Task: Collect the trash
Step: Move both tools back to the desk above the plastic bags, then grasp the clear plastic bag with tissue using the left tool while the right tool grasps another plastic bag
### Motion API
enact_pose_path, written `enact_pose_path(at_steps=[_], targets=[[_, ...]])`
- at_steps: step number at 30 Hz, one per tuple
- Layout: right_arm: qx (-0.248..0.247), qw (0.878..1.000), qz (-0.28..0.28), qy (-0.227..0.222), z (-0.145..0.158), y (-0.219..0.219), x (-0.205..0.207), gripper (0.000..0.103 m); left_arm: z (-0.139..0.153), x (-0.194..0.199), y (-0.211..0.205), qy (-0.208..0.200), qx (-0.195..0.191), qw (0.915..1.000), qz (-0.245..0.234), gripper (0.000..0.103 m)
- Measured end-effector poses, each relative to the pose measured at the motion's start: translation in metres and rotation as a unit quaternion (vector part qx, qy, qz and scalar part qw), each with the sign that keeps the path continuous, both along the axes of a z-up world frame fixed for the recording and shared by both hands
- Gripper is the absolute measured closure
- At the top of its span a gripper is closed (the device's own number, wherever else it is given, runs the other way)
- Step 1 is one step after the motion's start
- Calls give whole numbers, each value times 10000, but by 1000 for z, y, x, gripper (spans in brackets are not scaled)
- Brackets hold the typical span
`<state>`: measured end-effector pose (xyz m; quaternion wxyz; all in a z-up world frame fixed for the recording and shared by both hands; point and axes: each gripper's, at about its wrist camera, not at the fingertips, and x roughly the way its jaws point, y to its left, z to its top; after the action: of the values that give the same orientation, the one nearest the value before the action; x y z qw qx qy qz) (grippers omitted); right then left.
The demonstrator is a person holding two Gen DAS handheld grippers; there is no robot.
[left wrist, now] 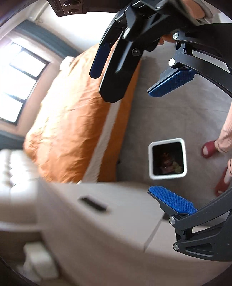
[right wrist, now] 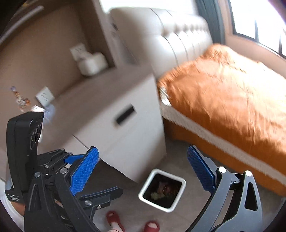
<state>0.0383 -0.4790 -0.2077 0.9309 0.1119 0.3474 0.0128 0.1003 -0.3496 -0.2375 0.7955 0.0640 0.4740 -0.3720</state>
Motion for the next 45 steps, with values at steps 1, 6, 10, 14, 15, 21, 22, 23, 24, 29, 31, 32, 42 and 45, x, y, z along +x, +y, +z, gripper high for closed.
enact_pose_path(at_steps=[1,6,10,14,15,21,22,23,24,29,31,32,42,45], targets=[[-21,9998,130,-119,11,9,0,4,9,-1,8,-84,-24,9999,110,5],[-7,9951,877,-454,47,58,6,4,54,-8,80,-590,6,9924,1076,5],[-55,9873,1460,-626,66,100,17,4,74,-13,149,-799,31,9738,2130,5],[-44,9772,2005,-704,75,143,32,4,78,-14,211,-874,190,9500,2990,5],[-32,9740,2157,-689,75,157,38,4,75,-13,223,-849,246,9444,3167,5],[30,9630,2632,-581,70,213,64,4,53,-5,288,-443,194,9205,3877,5],[45,9626,2654,-541,68,222,70,4,49,-2,295,-370,79,9194,3916,5],[69,9624,2675,-477,65,230,76,4,46,0,300,-322,-16,9193,3922,5],[110,9623,2689,-391,61,240,84,4,44,0,302,-299,-47,9193,3924,5],[94,9598,2806,-17,41,274,114,11,37,9,307,-174,-279,9354,3522,6],[5,9585,2844,192,31,289,126,17,34,12,304,-100,-361,9451,3248,15],[0,9571,2882,300,26,295,132,24,31,14,303,-52,-379,9493,3119,22],[65,9532,2873,940,-9,328,171,50,12,23,308,177,-422,9664,2530,72],[100,9497,2934,1087,-12,335,173,79,13,27,309,188,-502,9678,2461,83]])
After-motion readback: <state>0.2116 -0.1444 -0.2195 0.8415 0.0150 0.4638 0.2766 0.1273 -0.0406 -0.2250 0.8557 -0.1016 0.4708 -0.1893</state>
